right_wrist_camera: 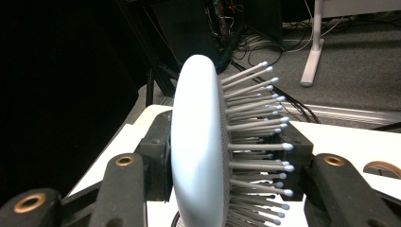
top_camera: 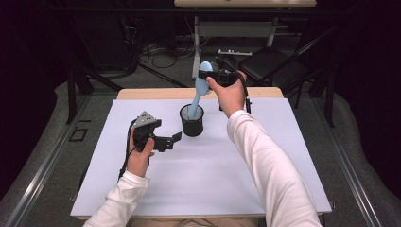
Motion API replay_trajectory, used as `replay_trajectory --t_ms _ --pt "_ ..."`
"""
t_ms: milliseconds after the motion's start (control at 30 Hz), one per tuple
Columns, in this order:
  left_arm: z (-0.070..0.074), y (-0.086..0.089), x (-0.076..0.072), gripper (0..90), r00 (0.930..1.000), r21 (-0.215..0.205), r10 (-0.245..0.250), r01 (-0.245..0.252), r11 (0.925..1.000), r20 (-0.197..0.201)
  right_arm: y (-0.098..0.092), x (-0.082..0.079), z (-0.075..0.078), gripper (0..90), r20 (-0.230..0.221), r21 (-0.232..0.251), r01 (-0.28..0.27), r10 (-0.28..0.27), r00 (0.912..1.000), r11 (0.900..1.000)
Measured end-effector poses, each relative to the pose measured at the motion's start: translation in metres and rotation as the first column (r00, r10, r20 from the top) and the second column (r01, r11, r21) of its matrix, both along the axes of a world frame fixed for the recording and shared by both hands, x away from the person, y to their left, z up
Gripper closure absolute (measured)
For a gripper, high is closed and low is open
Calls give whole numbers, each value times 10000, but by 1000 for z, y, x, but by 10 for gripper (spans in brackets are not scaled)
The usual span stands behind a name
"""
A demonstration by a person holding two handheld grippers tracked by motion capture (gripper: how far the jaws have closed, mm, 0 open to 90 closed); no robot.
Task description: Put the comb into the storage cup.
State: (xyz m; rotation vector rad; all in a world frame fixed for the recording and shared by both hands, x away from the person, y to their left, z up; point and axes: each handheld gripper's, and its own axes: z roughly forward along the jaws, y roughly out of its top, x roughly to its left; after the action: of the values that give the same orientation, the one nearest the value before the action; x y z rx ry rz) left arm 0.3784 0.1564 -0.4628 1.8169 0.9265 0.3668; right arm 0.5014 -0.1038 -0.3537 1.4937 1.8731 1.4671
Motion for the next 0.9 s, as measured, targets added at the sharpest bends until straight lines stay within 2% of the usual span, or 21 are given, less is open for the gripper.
replay_trajectory --t_ms 900 --pt "-1 3 1 14 10000 -60 94 -94 9999 -21 17 1 -25 497 228 -500 -175 187 9996 9986"
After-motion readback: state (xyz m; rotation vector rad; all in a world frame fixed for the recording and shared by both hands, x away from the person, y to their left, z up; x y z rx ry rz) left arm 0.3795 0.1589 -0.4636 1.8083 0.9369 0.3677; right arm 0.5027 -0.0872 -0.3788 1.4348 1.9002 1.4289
